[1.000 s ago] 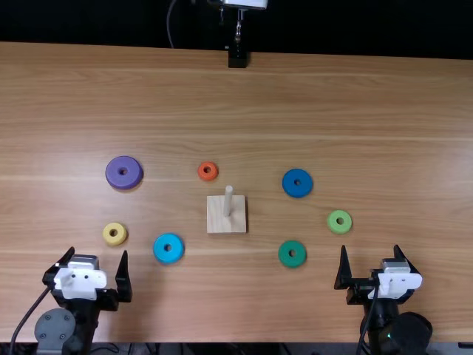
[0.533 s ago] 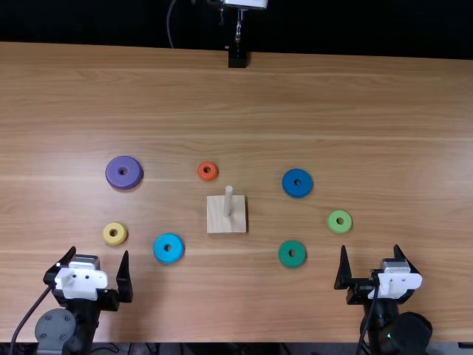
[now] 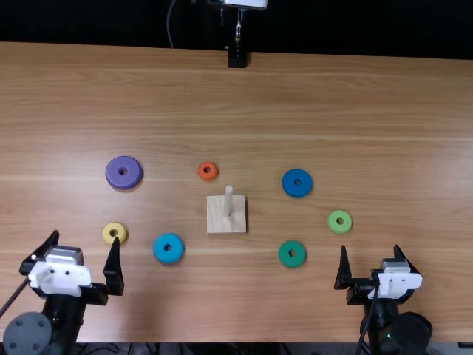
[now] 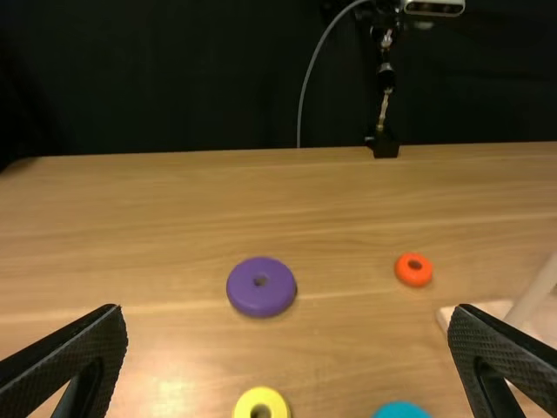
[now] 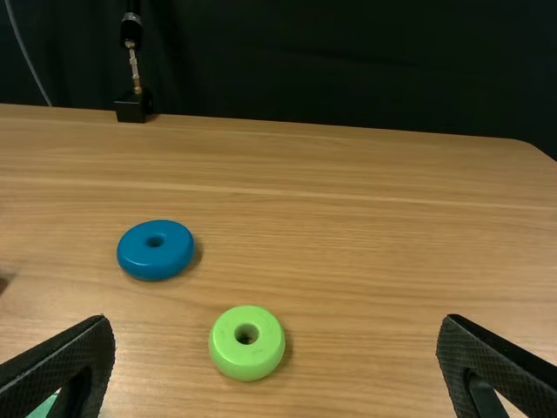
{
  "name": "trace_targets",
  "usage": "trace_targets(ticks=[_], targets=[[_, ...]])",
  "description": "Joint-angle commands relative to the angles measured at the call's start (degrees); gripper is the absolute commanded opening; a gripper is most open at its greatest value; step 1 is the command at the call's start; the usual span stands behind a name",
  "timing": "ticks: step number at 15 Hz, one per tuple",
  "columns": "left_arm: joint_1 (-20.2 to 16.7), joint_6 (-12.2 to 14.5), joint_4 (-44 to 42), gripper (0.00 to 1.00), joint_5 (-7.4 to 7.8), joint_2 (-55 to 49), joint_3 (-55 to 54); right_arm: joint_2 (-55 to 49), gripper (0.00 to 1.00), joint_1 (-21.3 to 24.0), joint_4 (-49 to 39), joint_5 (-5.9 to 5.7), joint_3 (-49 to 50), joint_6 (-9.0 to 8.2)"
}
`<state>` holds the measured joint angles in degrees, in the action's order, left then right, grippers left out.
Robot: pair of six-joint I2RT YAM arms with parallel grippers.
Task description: Build the Hanoi tower: stack the rings onto the peg from bottom to top in this color order: purple, dark blue, light blue, dark green, light green, yellow, orange.
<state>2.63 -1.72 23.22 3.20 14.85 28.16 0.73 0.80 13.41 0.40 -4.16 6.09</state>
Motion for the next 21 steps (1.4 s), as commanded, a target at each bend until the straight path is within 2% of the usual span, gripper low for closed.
trace_targets(ticks=[1, 2, 4, 6, 9, 10, 11, 12, 13, 21], targets=[[-0.3, 0.2, 0.0, 1.0, 0.28, 6.2, 5.1, -0.7, 1.0, 0.6, 4.2, -0.51, 3.3, 0.14], [-0.3, 0.1, 0.1, 1.0, 0.28, 10.1, 8.8, -0.7, 1.0, 0.6, 4.1, -0.62, 3.3, 0.14], [0.6, 0.2, 0.0, 1.0, -0.67, 16.5, 13.1, -0.7, 1.0, 0.6, 4.2, -0.62, 3.3, 0.14], [1.2, 0.0, -0.4, 1.0, -0.67, 20.9, 14.8, -0.7, 1.0, 0.6, 4.2, -0.62, 3.3, 0.14], [3.0, 0.5, -0.9, 1.0, -0.67, 20.8, 14.4, -0.7, 1.0, 0.6, 4.2, -0.62, 3.3, 0.14], [3.0, 0.3, -2.0, 1.0, -1.51, 20.5, 14.4, -0.7, 1.0, 0.6, 4.2, -0.62, 3.2, 0.14], [3.1, 0.3, -2.3, 1.0, -4.05, 19.9, 14.3, -0.7, 1.0, 0.6, 4.2, -0.62, 3.3, 0.14], [3.1, 0.2, -2.3, 1.0, -5.42, 19.0, 13.9, -0.7, 1.0, 0.6, 4.1, -0.62, 3.3, 0.14], [3.1, 0.2, -2.1, 1.0, -5.84, 18.5, 13.8, -0.7, 1.0, 0.6, 4.1, -0.62, 3.3, 0.14], [4.7, 0.3, -2.2, 1.0, -6.16, 16.3, 12.6, -0.7, 1.0, 0.6, 4.2, -0.62, 3.3, 0.14]])
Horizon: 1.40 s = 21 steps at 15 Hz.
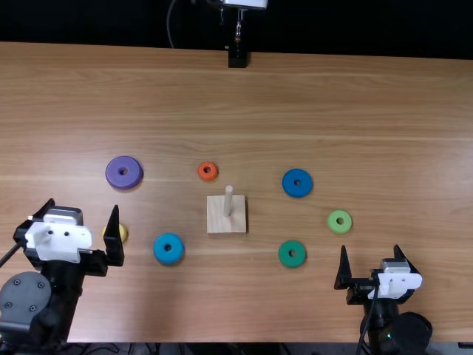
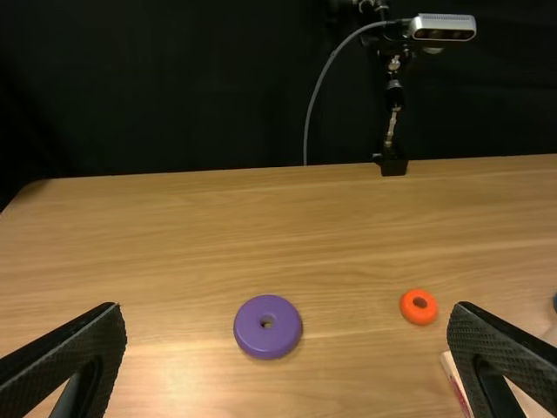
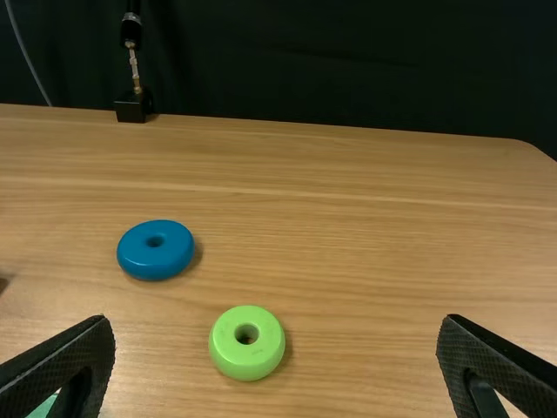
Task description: Build the Hanoi tower: stack the rings onto the peg from bottom to top in this color order: purple, dark blue, light blue, dark green, light green, yellow, orange.
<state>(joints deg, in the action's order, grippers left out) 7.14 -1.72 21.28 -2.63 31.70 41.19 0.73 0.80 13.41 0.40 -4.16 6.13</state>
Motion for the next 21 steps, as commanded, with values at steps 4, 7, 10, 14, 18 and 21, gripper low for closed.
trace_targets(ticks=[4, 7, 10, 14, 18, 21], targets=[[0.4, 0.2, -0.5, 1.0, 0.52, -0.3, -2.3, -0.7, 1.0, 0.6, 4.1, -0.62, 3.3, 0.09], [0.3, 0.2, -0.4, 1.0, 0.52, 5.6, -1.5, -0.7, 1.0, 0.6, 4.2, -0.62, 3.3, 0.09], [-0.8, 0.2, 1.1, 1.0, -0.21, 18.3, 6.4, -0.7, 1.0, 0.6, 4.2, -0.62, 3.3, 0.09], [-6.2, -0.2, 7.3, 1.0, -0.21, 36.9, 13.7, -0.7, 1.0, 0.6, 4.2, -0.62, 3.3, 0.09], [-6.1, 0.2, 7.6, 1.0, 0.63, 54.3, 26.0, -0.7, 1.0, 0.6, 4.2, -0.62, 3.3, 0.09], [-5.9, 0.1, 8.3, 1.0, 0.74, 62.5, 30.4, -0.7, 1.0, 0.6, 4.2, -0.62, 3.3, 0.09]])
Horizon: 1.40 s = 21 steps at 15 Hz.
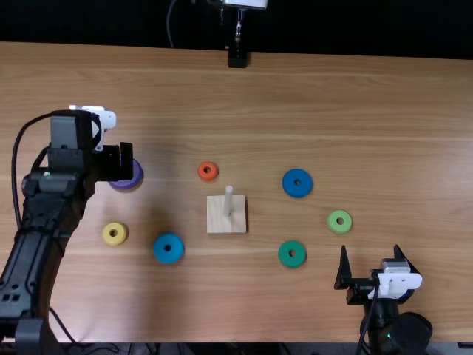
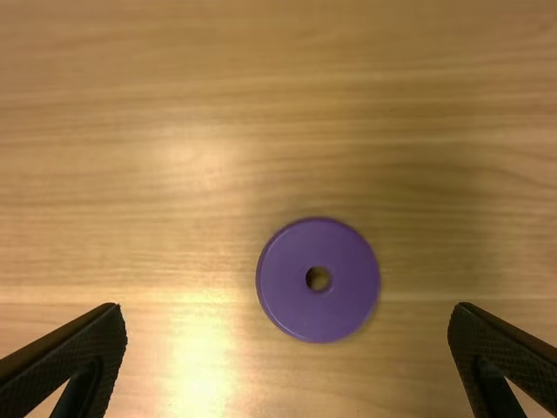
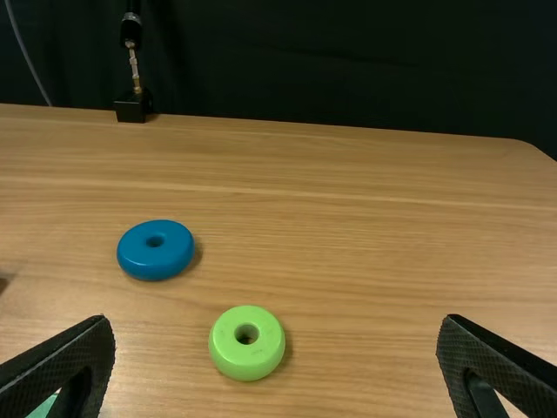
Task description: Build the Hanoi tower: stack the rings onto the peg from bottom to top in this color order: purple, dark blue, light blue, dark green, light green, yellow, orange.
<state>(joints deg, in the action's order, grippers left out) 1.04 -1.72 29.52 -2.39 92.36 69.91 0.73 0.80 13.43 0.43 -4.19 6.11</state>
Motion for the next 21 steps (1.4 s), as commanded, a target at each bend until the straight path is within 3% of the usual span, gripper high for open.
trace_targets(ticks=[1, 3, 4, 10, 14, 17, 21], targets=[[0.3, 0.2, 2.3, 1.0, 0.39, 4.6, 3.4, -0.7, 1.0, 0.6, 4.1, -0.64, 3.3, 0.11], [0.5, 0.3, 8.3, 1.0, -0.03, 9.2, 7.1, -0.7, 1.0, 0.6, 4.1, -0.64, 3.3, 0.11], [0.5, 0.5, 10.1, 1.0, 0.49, 10.9, 8.2, -0.7, 1.0, 0.6, 4.0, -0.64, 3.3, 0.11], [2.6, 0.7, 9.6, 1.0, 0.49, 15.9, 8.8, -0.7, 1.0, 0.6, 4.1, -0.64, 3.3, 0.11], [3.1, 2.2, 9.6, 1.0, 0.71, 17.2, 8.8, -0.7, 1.0, 0.6, 4.0, -0.64, 3.3, 0.11], [2.8, 2.2, 9.4, 1.0, 4.61, 20.1, 8.9, -0.7, 1.0, 0.6, 4.1, -0.64, 3.3, 0.11], [2.6, 2.2, 9.3, 1.0, 4.82, 22.1, 10.4, -0.7, 1.0, 0.6, 4.1, -0.64, 3.3, 0.11]])
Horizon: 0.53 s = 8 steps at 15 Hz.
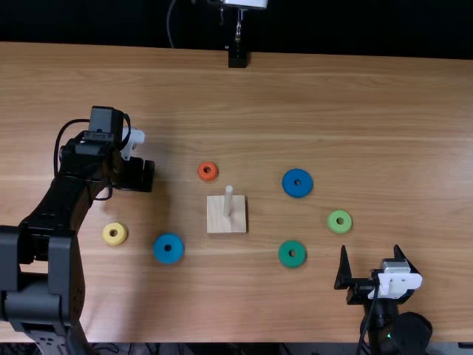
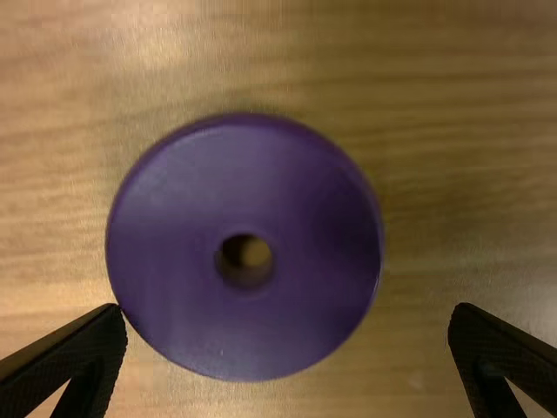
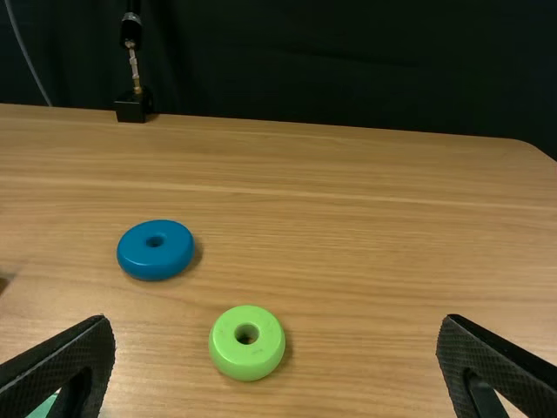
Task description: Build the Hanoi tower: stack the rings onto the peg from bottom to top in this color order: purple, dark blue, light blue, dark green, light green, yellow, orange.
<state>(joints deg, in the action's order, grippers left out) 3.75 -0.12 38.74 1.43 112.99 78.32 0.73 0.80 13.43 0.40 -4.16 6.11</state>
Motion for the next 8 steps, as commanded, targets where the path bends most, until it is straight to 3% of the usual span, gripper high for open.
trace_targets(ticks=[1, 8], targets=[[-0.2, 0.6, -1.1, 1.0, 0.99, 1.6, 2.1, -0.7, 1.0, 0.6, 4.1, -0.51, 3.3, 0.11], [-2.2, 0.8, -3.9, 1.0, 0.89, 2.9, 3.9, -0.7, 1.0, 0.6, 4.1, -0.62, 3.3, 0.11]])
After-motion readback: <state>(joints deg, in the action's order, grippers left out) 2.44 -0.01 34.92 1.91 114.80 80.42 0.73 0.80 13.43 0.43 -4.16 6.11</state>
